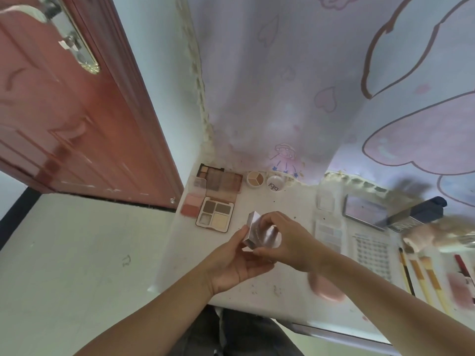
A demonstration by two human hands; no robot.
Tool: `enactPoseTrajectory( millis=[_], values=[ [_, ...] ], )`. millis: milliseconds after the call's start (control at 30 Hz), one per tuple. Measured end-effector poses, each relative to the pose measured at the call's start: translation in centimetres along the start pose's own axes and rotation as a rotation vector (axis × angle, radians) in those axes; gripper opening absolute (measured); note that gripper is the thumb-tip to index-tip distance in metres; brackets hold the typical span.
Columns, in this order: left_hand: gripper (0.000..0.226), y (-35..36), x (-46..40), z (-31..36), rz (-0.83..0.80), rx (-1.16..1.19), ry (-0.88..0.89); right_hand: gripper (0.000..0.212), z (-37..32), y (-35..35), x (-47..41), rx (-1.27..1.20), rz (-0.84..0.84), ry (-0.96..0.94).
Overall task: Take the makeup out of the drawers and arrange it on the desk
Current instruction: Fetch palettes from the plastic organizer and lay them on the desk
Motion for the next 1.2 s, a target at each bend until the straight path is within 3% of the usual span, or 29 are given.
enactPoseTrajectory(
  millis=[400,767,867,967,1100,1200],
  values=[
    [0.06,1.6,-0.5,2.1,-0.055,-0.11,0.041,0.045,-1.6,-1.8,-1.4,-0.011,-0.004,-0.048],
    [0.067,1.8,-0.4,2.1,-0.132,0.003,-0.003,0.037,-1.7,-3.2,-1.7,-0.203,0.032,-0.027],
    [0.067,2.2,-0.1,1.6,-0.194,0.029,-0.041,0.038,-1.2,-3.6,-2.1,-0.271,-0.118,0.025],
    [0.066,2.1,-0.2,1.4,-0.224,0.064,-0.061,0.016,-0.6,-4.3,-3.4,-0.346,-0.215,0.098],
    [0.057,0.8,-0.7,0.9,-0.155,0.123,-0.093,0.05,1.9,-5.3,-5.9,-0.34,-0.108,0.24],
    [0.053,-0.4,-1.1,0.1,-0.065,0.161,-0.097,0.048,2.8,-4.8,-7.6,-0.147,-0.066,0.269]
  ],
)
Point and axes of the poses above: each hand's wrist, its own x-axis away from the middle knuckle, its own y-axis out of the palm, z = x × y, the point moved 8 cm from there along -x, towards the middle knuckle, and after that the axes turned 6 degrees about y, right-handed, at the moved point
